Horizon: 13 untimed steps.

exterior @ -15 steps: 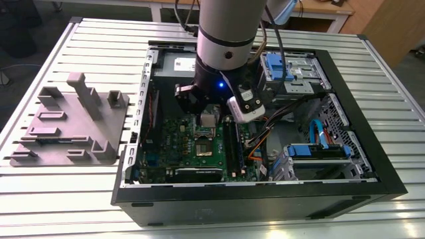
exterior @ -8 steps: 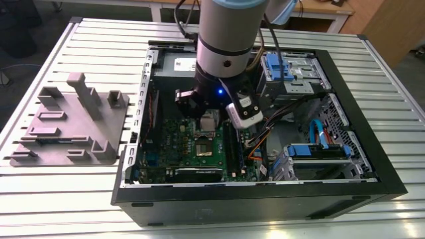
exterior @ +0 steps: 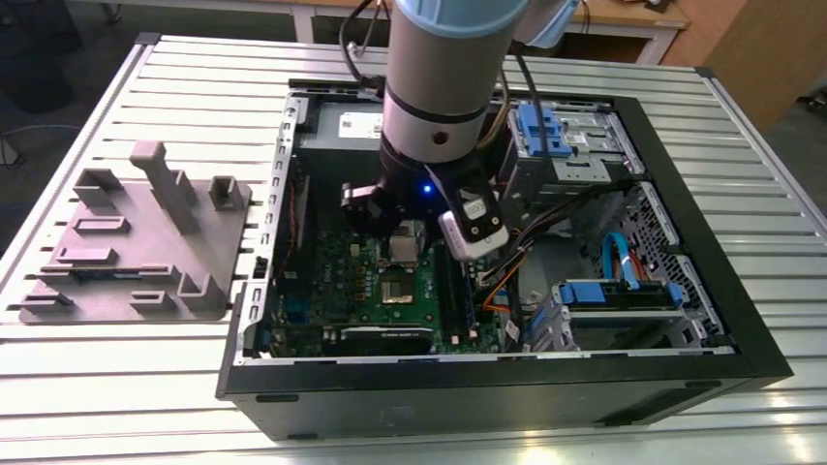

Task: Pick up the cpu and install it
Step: 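Place the cpu into insertion slot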

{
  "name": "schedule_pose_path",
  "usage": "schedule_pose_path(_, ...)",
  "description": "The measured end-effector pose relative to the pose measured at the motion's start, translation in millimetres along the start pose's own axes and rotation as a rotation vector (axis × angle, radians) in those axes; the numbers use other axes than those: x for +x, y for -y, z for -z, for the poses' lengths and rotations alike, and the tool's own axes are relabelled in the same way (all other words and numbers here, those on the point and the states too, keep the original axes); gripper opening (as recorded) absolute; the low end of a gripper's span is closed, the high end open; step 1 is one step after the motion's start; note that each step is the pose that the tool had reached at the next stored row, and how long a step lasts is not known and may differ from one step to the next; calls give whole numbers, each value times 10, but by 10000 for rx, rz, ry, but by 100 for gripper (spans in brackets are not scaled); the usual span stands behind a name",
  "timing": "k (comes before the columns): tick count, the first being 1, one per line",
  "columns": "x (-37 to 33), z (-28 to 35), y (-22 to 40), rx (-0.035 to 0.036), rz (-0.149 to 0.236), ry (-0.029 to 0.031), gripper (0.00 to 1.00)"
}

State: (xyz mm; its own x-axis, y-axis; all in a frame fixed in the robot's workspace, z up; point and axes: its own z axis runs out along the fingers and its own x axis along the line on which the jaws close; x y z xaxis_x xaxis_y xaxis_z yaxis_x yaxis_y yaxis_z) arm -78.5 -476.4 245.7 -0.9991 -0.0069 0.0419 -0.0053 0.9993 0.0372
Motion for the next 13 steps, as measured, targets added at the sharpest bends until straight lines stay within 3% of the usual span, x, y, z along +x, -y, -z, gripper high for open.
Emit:
schedule_pose_path(7,-4,-88,13,0,0,0,47)
schedule_pose_path(13,-4,-105,15,2,0,0,47)
